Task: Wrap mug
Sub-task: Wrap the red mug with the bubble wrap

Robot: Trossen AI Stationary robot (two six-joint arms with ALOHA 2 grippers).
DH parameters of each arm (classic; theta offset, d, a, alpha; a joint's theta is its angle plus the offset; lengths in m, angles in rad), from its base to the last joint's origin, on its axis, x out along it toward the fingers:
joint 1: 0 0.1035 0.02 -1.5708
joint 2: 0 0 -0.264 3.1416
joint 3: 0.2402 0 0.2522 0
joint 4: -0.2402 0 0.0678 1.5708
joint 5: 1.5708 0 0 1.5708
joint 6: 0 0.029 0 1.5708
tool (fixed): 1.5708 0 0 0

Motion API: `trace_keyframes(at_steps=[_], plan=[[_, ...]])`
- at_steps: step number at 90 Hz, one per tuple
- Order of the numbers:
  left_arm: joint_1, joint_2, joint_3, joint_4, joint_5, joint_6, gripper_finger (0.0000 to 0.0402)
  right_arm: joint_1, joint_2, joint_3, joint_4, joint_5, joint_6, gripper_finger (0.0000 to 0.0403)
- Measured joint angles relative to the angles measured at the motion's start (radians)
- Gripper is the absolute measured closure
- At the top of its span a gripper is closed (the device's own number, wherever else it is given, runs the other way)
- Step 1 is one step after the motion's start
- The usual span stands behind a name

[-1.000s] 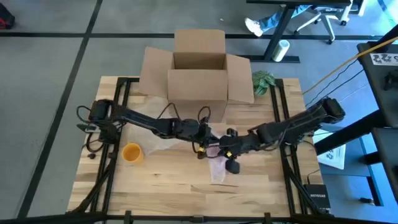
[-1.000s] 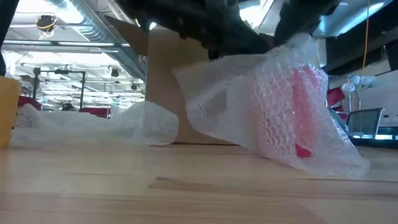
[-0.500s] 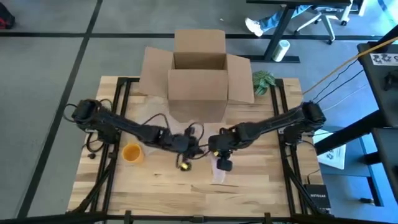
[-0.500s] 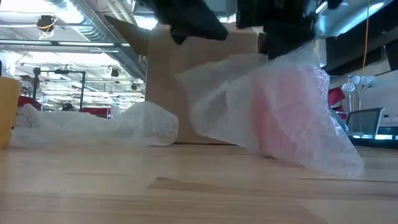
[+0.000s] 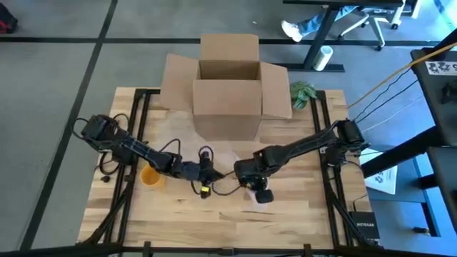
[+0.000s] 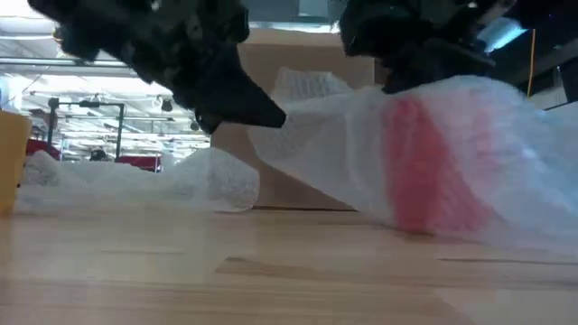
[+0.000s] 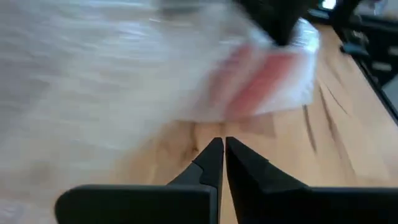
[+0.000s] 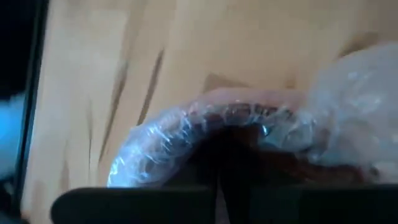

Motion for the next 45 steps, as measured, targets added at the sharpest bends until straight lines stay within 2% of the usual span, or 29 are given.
trace_keyframes(at_steps=[13,30,45], plan=[[0.031,0.002,-0.002,0.086,0.008,0.045,0.0401,0.033,0.003,0.063,-0.115,0.024,-0.047,0.0403],[0.069,0.039,0.001,0.249,0.088,0.079,0.0401,0.042,0.002,0.128,-0.101,0.048,-0.055,0.0403],[0.075,0.073,0.054,0.253,0.139,0.112,0.0401,0.043,0.002,0.175,-0.109,0.091,-0.032,0.0403]])
